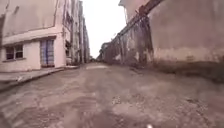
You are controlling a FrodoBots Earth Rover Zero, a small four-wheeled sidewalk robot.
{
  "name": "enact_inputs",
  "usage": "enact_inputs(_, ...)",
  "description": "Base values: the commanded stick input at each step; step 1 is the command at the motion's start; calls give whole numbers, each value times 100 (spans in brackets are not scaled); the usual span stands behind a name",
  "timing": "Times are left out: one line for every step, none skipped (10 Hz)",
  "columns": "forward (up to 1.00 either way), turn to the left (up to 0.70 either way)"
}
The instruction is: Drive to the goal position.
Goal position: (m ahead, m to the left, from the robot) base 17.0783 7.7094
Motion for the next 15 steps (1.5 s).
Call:
enact_inputs(70,0)
enact_inputs(70,0)
enact_inputs(70,0)
enact_inputs(70,0)
enact_inputs(70,0)
enact_inputs(70,0)
enact_inputs(70,0)
enact_inputs(70,0)
enact_inputs(70,0)
enact_inputs(70,5)
enact_inputs(70,17)
enact_inputs(70,35)
enact_inputs(70,33)
enact_inputs(70,13)
enact_inputs(70,0)
